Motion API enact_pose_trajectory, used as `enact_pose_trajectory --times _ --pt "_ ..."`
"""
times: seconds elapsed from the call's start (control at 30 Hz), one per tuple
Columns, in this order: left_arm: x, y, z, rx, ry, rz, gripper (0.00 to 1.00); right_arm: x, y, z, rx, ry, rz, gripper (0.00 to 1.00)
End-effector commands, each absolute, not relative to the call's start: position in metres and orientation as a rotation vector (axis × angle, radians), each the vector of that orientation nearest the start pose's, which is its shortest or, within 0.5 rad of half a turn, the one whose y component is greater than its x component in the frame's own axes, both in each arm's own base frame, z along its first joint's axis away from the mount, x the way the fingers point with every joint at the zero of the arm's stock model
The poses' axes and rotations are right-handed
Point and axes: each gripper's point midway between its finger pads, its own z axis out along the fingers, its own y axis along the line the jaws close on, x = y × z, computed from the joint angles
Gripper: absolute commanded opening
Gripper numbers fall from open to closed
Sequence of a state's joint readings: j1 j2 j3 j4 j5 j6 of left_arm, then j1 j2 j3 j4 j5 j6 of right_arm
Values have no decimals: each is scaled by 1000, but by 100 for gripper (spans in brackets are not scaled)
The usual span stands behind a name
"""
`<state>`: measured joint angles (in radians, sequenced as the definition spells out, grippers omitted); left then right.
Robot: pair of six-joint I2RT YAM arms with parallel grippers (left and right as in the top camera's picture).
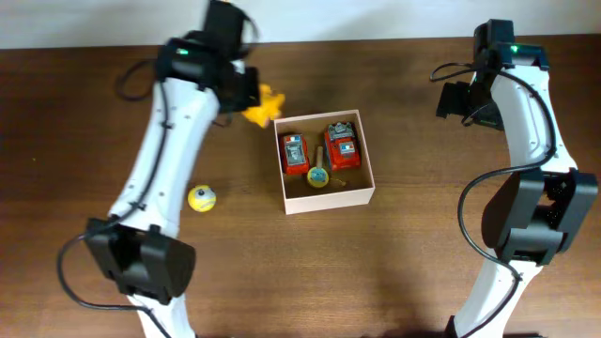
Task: Pack container
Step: 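Grasp the orange rubber toy with the left gripper and lift, then carry the orange toy over the box with the left gripper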
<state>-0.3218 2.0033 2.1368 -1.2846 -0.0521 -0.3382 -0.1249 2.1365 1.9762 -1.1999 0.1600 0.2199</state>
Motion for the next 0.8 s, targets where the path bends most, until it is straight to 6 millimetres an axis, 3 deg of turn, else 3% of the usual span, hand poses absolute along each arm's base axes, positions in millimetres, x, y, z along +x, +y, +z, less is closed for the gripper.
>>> enact_pose_trajectory --times 0.0,0.27,0.57,0.77 --pt "425 -168 227 -62 2753 -161 6 456 -86 119 522 2867 -228 99" --pt "373 -200 216 -222 2912 -196 2 456 -86 119 522 2867 -228 99" --pt "352 -233 216 -271 2952 -287 2 457 -86 119 522 2866 -227 99" --pt "348 -238 215 -363 2914 -213 2 457 -86 119 522 2865 -228 99"
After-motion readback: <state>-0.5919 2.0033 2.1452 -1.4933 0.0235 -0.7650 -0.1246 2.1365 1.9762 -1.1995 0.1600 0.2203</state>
